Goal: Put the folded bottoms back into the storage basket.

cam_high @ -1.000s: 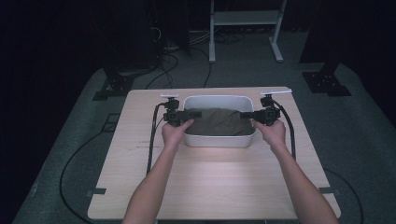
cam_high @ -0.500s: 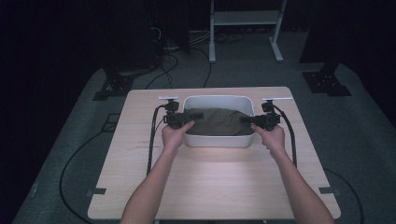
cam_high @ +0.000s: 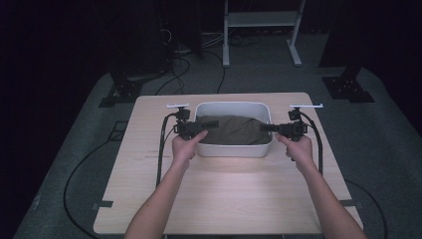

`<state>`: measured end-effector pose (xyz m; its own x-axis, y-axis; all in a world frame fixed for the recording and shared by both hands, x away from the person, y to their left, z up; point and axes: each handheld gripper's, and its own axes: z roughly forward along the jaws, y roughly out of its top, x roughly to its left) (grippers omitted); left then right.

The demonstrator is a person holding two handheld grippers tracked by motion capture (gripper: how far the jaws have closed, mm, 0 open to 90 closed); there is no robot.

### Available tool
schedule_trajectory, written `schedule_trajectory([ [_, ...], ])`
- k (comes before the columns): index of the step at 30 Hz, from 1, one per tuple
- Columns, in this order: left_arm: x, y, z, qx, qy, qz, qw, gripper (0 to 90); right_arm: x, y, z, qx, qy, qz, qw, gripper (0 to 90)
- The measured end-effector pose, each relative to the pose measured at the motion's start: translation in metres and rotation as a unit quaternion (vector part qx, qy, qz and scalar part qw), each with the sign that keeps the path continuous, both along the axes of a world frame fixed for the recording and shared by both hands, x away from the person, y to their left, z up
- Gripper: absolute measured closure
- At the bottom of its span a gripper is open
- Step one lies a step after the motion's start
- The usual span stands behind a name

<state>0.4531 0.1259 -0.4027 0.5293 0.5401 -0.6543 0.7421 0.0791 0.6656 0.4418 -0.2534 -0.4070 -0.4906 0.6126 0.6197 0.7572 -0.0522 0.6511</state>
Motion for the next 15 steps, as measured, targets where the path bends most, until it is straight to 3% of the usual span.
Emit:
schedule_trajectory([
  [15,-0.018,0.009,-0.002,-0.005,-0.001,-0.007,1.0,44.0,-0.014,-0.009,-0.01,0.023,0.0,0.013,0.9996,62.1],
])
